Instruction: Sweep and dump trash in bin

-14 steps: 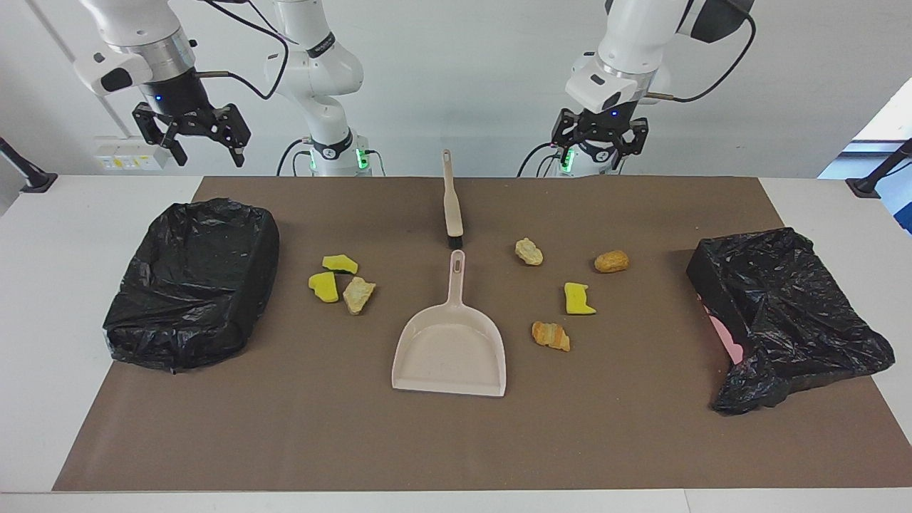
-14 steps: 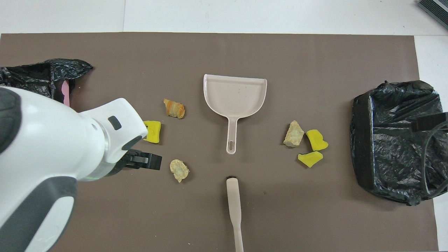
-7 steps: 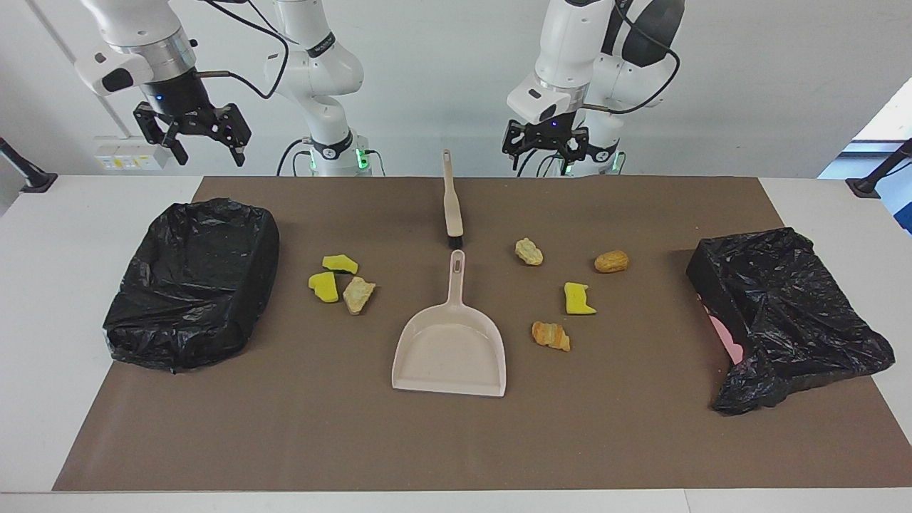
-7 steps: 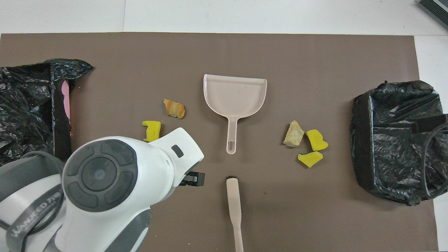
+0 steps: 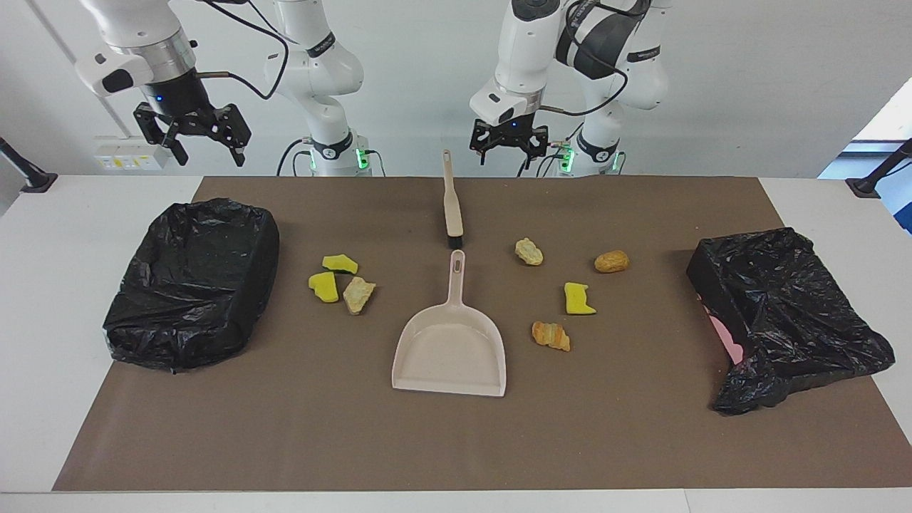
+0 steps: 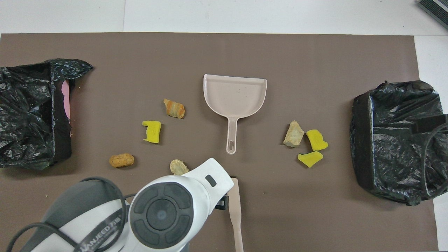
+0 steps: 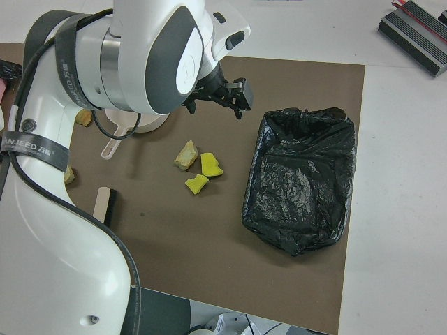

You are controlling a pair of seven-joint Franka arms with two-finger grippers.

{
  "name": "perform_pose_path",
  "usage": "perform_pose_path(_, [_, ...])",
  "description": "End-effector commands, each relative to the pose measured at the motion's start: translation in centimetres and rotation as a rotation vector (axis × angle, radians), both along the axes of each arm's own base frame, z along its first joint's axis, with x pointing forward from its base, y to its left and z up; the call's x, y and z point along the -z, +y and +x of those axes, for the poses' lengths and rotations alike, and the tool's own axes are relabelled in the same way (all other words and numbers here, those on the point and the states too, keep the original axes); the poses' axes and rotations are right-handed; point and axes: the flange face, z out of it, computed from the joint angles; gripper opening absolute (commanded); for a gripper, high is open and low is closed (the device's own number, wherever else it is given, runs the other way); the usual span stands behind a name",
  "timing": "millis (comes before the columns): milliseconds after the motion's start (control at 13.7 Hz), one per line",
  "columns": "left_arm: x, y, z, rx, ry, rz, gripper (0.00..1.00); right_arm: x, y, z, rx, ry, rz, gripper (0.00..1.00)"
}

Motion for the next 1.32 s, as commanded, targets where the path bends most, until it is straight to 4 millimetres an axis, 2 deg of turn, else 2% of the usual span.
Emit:
perform_pose_path(0, [1.8, -0.9, -2.8, -0.027, 0.006, -0.020, 1.00, -0.6, -0.3, -1.1, -0.025, 0.009, 0.019, 1.00])
perform_pose_path(73, [3.0, -1.8, -3.8, -0.018, 0.006, -0.020, 1.00, -0.6, 0.3, -1.2, -0.037, 0.018, 0.005, 1.00])
perform_pose_path(146, [4.7, -3.1, -5.3, -0.018, 0.002, -0.022, 1.00, -0.9, 0.2, -2.2, -0.043, 0.030, 0.006, 1.00])
perform_pose_path(293, [8.8, -6.0, -8.7, -0.009, -0.015, -0.039, 1.00, 2.0, 0.3, -1.8, -0.023, 0.065, 0.010, 1.00])
perform_pose_path(366, [10.0, -7.2, -10.7, -0.007, -0.020, -0.047, 1.00, 4.2, -0.1, -1.7, -0.021, 0.083, 0.013, 1.00])
perform_pose_path(513, [11.5, -7.7, -13.0, 0.007, -0.011, -0.029, 1.00, 6.2, -0.1, -2.5, -0.020, 0.110, 0.022, 1.00])
perform_pose_path(586, [12.4, -7.7, -13.6, 0.011, -0.003, -0.013, 1.00, 6.6, 0.0, -2.4, -0.018, 0.118, 0.022, 1.00])
perform_pose_path(732, [13.9, -7.9, -13.5, 0.007, 0.005, 0.004, 1.00, 7.0, 0.0, -2.0, -0.022, 0.100, 0.022, 1.00])
perform_pose_path(952, [14.9, -8.3, -14.2, -0.023, 0.005, 0.001, 1.00, 7.1, -0.4, -2.1, -0.026, 0.098, 0.023, 1.00])
perform_pose_path(1099, [17.7, -9.4, -15.8, -0.041, 0.021, 0.039, 1.00, 7.2, -0.4, -2.2, -0.026, 0.101, 0.023, 1.00])
perform_pose_path(1172, [18.6, -10.1, -16.5, -0.048, 0.017, 0.035, 1.00, 7.2, -0.4, -2.2, -0.023, 0.101, 0.023, 1.00])
perform_pose_path(1245, [18.6, -10.2, -16.5, -0.051, 0.018, 0.037, 1.00, 7.2, -0.3, -2.2, -0.025, 0.101, 0.023, 1.00])
